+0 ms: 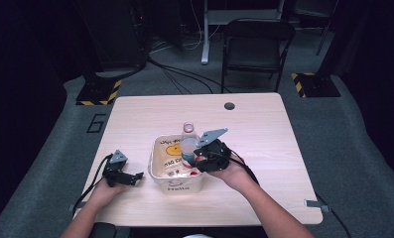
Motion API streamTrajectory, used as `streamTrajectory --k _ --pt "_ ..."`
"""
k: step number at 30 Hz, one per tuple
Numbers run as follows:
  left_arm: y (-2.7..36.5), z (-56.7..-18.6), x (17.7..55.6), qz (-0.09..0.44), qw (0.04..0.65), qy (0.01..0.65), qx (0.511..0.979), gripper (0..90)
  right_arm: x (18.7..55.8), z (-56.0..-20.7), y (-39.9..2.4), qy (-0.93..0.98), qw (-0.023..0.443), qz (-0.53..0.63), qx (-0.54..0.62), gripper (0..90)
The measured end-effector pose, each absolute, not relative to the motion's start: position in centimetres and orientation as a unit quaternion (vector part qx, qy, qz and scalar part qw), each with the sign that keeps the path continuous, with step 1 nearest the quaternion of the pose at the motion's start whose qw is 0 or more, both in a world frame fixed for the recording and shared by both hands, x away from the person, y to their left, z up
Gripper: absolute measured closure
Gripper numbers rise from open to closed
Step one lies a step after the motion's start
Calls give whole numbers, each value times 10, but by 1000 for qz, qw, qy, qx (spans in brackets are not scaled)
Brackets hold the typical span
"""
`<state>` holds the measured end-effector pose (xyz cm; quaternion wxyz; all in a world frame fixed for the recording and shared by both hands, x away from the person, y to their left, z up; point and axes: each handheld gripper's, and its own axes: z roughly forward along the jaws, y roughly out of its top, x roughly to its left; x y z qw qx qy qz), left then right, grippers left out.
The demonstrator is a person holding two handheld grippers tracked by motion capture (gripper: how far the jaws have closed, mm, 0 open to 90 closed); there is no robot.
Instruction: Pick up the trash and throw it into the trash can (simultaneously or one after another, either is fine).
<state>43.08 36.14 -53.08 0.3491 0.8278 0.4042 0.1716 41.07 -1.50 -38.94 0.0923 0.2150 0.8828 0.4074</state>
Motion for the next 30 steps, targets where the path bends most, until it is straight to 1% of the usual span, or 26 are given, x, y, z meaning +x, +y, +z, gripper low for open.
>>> streamTrajectory --k 6,7,10,12,18,20,30 --pt "362 -531 431 172 349 403 828 0 409 -386 -21 880 99 413 215 492" --pt "361 -531 431 172 349 404 828 0 409 -384 -24 876 105 417 219 457" --pt "361 -531 431 171 349 405 827 0 408 -383 -28 872 108 420 228 432" --pt "361 -531 431 172 348 406 827 0 406 -382 -33 867 119 422 235 403" --pt "361 -531 431 171 349 405 828 0 402 -378 -45 860 136 429 243 386" --pt "361 -531 431 171 349 405 827 0 402 -376 -55 853 147 431 255 371" --pt "361 -531 431 171 349 405 828 0 409 -377 -88 839 165 429 292 352"
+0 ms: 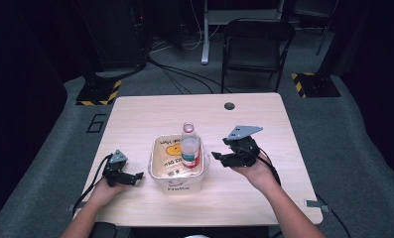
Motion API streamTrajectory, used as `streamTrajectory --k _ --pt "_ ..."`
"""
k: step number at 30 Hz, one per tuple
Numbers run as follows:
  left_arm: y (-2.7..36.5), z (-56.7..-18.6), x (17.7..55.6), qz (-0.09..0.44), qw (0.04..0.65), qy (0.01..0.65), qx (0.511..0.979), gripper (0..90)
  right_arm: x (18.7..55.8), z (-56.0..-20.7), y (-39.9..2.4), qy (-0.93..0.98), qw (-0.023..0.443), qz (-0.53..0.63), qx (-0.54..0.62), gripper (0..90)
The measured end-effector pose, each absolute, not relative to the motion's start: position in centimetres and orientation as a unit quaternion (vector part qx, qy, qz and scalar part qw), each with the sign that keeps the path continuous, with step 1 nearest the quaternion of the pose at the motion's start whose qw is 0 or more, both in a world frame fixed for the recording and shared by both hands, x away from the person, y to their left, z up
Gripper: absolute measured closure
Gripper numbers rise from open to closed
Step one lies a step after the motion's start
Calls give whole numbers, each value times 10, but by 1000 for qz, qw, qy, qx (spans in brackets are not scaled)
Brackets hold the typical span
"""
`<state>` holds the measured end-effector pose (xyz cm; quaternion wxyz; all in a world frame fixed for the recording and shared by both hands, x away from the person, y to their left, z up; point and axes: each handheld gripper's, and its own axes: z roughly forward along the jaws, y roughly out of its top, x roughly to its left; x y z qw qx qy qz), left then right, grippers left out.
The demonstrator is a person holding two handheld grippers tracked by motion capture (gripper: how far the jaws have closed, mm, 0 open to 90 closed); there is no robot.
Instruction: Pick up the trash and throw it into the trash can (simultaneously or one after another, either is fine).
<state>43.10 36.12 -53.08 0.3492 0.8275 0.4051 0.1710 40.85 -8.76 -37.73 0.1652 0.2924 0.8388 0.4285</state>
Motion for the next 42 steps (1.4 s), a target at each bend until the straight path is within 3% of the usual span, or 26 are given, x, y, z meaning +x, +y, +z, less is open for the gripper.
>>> streamTrajectory --k 19,42 --pt "361 -531 431 171 349 405 828 0 406 -406 -120 821 198 418 334 352" --pt "361 -531 431 171 349 405 828 0 403 -464 -134 822 190 380 380 346"
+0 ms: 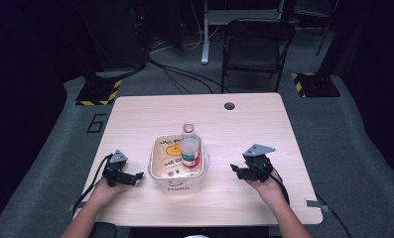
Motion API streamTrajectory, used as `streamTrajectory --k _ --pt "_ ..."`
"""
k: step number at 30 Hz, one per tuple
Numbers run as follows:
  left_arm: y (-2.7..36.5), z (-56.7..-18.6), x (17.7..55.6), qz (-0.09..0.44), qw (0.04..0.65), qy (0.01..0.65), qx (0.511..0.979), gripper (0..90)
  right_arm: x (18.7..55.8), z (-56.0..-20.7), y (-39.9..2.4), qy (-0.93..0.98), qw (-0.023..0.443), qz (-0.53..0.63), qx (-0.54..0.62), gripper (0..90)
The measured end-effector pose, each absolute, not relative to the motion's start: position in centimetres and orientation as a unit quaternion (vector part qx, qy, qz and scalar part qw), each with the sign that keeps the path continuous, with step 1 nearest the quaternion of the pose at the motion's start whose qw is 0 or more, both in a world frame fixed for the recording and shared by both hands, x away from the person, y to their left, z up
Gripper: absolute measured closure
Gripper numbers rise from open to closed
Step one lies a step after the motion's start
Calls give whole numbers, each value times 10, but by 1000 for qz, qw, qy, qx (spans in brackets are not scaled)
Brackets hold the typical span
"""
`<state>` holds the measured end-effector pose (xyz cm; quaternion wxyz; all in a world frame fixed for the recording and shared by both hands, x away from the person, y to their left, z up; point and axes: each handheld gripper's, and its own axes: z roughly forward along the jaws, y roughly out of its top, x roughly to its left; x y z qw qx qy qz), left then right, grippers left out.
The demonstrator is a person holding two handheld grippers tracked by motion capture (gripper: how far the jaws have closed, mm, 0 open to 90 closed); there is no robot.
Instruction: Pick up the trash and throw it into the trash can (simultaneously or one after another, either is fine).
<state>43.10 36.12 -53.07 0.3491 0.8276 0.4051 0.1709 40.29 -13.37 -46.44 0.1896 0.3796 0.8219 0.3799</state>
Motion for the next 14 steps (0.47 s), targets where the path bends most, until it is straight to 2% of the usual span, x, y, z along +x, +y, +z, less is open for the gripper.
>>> streamTrajectory --k 14 --pt "361 -531 431 171 350 405 827 0 403 -483 -146 827 201 348 394 326"
